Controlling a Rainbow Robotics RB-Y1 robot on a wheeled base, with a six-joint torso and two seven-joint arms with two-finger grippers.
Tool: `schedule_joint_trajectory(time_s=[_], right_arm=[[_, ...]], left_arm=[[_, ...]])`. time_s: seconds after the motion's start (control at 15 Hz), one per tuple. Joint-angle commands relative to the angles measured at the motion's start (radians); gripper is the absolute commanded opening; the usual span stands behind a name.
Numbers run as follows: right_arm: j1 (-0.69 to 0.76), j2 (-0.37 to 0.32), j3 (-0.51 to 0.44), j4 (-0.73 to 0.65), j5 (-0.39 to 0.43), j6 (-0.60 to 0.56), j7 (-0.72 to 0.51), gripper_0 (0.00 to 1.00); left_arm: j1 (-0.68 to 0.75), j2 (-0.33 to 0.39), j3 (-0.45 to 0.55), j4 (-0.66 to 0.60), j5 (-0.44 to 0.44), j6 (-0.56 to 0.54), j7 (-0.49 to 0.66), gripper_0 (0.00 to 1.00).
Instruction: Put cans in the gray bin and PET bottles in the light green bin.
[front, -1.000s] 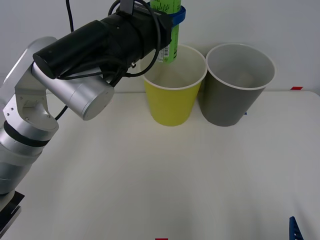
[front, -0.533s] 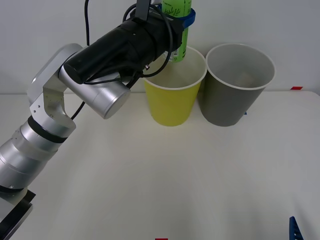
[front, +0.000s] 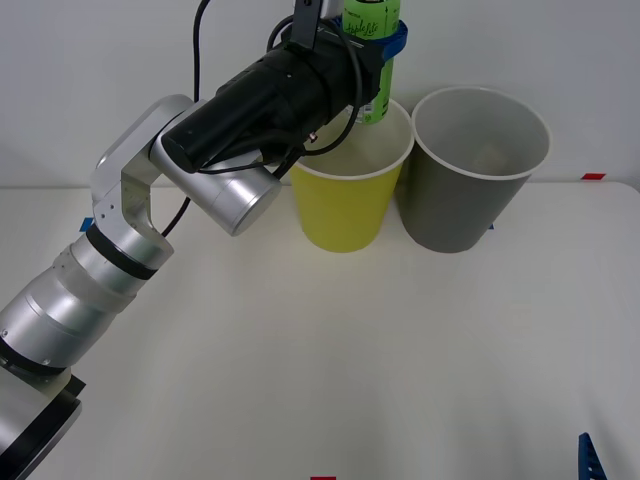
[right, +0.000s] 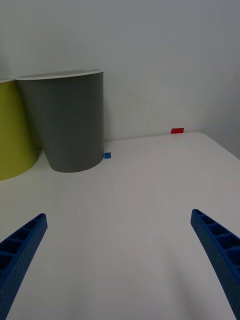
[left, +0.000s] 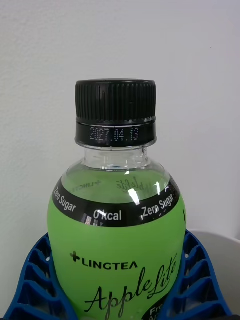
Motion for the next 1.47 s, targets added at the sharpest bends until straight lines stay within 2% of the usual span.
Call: schedule_joint_trajectory(time_s=[0.07, 0.27, 0.33, 0.47, 0.53, 0.67, 0.8, 1.0, 1.13, 1.47], right_arm=[[0.000, 0.000, 0.000, 0.000, 0.000, 0.000, 0.000, 1.00], [0.000, 0.000, 0.000, 0.000, 0.000, 0.000, 0.000, 1.00], [0.000, 0.000, 0.000, 0.000, 0.000, 0.000, 0.000, 1.00], [0.000, 0.000, 0.000, 0.000, 0.000, 0.000, 0.000, 1.00], [0.000, 0.000, 0.000, 0.000, 0.000, 0.000, 0.000, 1.00], [0.000, 0.000, 0.000, 0.000, 0.000, 0.000, 0.000, 1.00], [0.000, 0.000, 0.000, 0.000, 0.000, 0.000, 0.000, 1.00], [0.000, 0.000, 0.000, 0.000, 0.000, 0.000, 0.000, 1.00], [0.000, 0.000, 0.000, 0.000, 0.000, 0.000, 0.000, 1.00], [0.000, 0.000, 0.000, 0.000, 0.000, 0.000, 0.000, 1.00]], left_arm=[[0.001, 0.001, -0.001, 0.000, 0.000, 0.000, 0.000, 1.00], [0.001, 0.018, -0.001, -0.020, 0.017, 0.011, 0.002, 1.00], [0.003, 0.041, -0.001, -0.068, 0.055, 0.075, 0.003, 1.00], [0.038, 0.071, 0.019, -0.154, 0.048, 0.138, 0.003, 1.00], [0.092, 0.075, 0.046, -0.212, 0.028, 0.138, 0.000, 1.00], [0.202, 0.081, 0.089, -0.327, -0.092, 0.146, -0.005, 1.00], [0.316, 0.088, 0.137, -0.448, -0.149, 0.190, -0.017, 1.00], [0.508, 0.102, 0.195, -0.603, -0.261, 0.195, -0.046, 1.00], [0.623, 0.104, 0.223, -0.671, -0.291, 0.180, -0.063, 1.00], [0.839, 0.099, 0.263, -0.703, -0.322, 0.048, -0.097, 1.00]])
